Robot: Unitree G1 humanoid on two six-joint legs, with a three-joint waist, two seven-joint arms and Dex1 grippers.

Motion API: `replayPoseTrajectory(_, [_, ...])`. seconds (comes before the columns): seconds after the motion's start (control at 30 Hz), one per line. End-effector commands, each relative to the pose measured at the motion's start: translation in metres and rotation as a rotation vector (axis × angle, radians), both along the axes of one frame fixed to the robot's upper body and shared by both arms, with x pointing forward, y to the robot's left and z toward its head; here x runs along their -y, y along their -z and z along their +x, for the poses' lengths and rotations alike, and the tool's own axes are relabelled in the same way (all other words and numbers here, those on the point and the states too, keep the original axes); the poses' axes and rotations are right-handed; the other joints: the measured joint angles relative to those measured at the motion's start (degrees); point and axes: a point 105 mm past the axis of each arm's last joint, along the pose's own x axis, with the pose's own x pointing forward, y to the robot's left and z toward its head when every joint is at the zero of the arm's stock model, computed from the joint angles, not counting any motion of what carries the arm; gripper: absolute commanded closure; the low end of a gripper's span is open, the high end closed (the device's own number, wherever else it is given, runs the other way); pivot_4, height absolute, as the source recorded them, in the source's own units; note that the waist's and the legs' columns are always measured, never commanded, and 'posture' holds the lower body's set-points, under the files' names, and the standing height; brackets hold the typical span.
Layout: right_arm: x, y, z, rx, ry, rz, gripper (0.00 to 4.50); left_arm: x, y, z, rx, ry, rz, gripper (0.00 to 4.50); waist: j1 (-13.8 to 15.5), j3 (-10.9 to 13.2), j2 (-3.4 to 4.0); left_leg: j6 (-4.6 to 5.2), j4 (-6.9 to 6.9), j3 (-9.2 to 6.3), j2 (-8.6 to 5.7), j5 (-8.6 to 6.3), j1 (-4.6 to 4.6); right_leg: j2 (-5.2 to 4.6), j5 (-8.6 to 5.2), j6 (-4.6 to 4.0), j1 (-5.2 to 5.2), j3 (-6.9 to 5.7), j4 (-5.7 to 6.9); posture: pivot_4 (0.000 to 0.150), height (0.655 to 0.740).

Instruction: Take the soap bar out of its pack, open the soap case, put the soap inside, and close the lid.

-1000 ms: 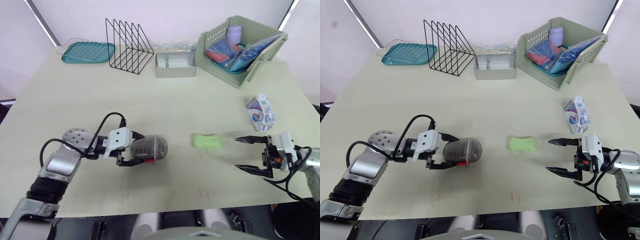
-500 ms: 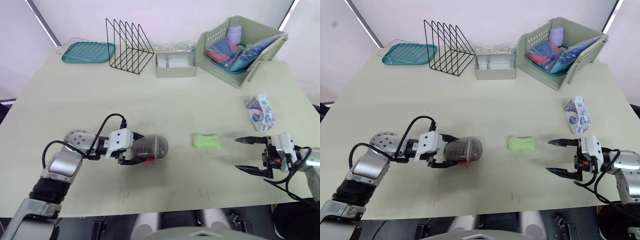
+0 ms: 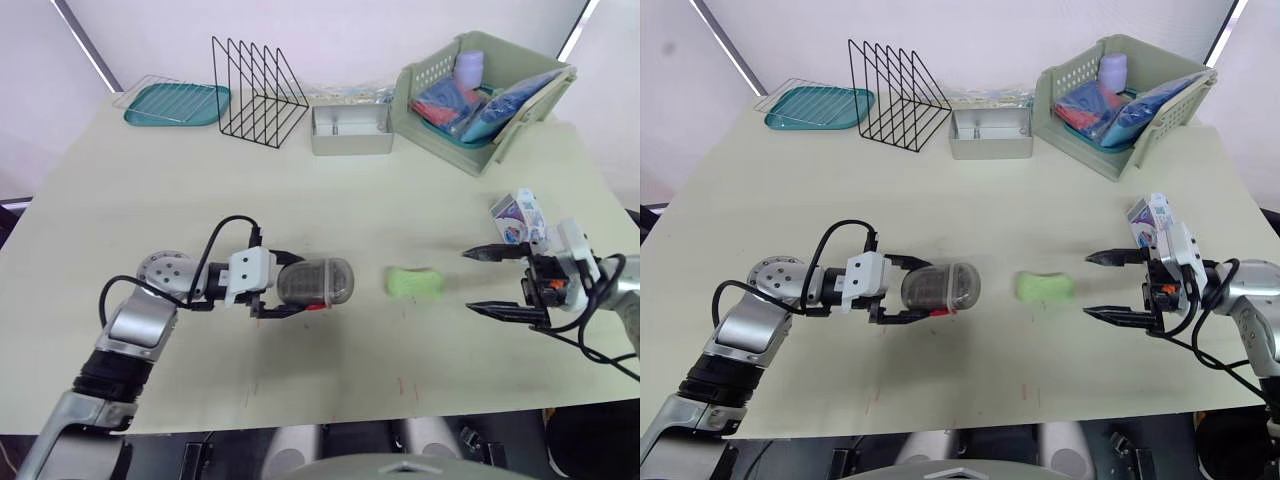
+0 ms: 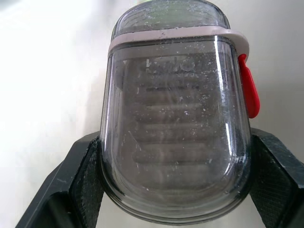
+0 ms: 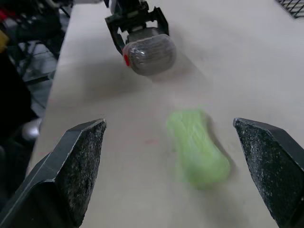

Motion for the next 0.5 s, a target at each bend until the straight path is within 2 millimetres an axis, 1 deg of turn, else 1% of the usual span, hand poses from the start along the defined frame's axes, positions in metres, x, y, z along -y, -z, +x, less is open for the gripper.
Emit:
replayPoseTrajectory(0.03, [-0.012,-0.009,0.001,-0.182,0.033,0.015,0.0,0.016,-0.026,0.001,0.136,0.023,-0.07,1.03,0.1,0.0,0.0,0.0,0.01,0.0,0.0,0.0,0.0,0.0,0.0,0.0,0.0,0.0,0.0,0.15,0.74])
replayPoseTrajectory(0.1, [-0.02,-0.013,0.003,-0.291,0.058,0.004,0.0,0.027,-0.031,0.0,0.175,0.035,-0.104,1.03,0.1,0.0,-0.01,0.0,0.01,0.01,-0.01,0.0,-0.02,-0.03,0.0,0.0,-0.01,0.01,0.0,0.15,0.74])
replayPoseTrajectory(0.17, [-0.029,-0.014,0.009,-0.43,0.116,-0.003,0.0,0.036,-0.035,-0.001,0.211,0.04,-0.132,1.03,-0.1,0.0,-0.01,0.0,0.02,-0.01,-0.01,0.0,-0.03,-0.03,0.0,0.0,-0.02,-0.01,0.0,0.15,0.74])
replayPoseTrajectory(0.27, [-0.041,-0.021,0.019,-0.608,0.169,0.054,0.0,0.045,-0.037,-0.001,0.247,0.032,-0.159,1.03,-0.2,0.0,-0.04,0.0,0.02,0.0,0.0,0.0,-0.04,0.02,0.01,-0.01,-0.03,-0.01,0.0,0.15,0.74])
replayPoseTrajectory(0.37, [-0.058,-0.032,0.027,-0.709,0.16,0.101,0.0,0.054,-0.035,-0.003,0.277,0.042,-0.163,1.03,-0.2,0.0,-0.04,0.0,0.0,0.0,-0.06,0.0,-0.05,0.03,0.01,-0.01,-0.05,-0.01,0.01,0.15,0.74])
replayPoseTrajectory(0.5, [-0.07,-0.036,0.032,-0.76,0.145,0.127,0.0,0.06,-0.032,-0.004,0.31,0.047,-0.151,1.03,0.5,0.0,-0.04,0.0,0.0,-0.06,-0.19,0.0,-0.15,-0.05,0.01,-0.01,-0.11,-0.01,0.04,0.15,0.74])
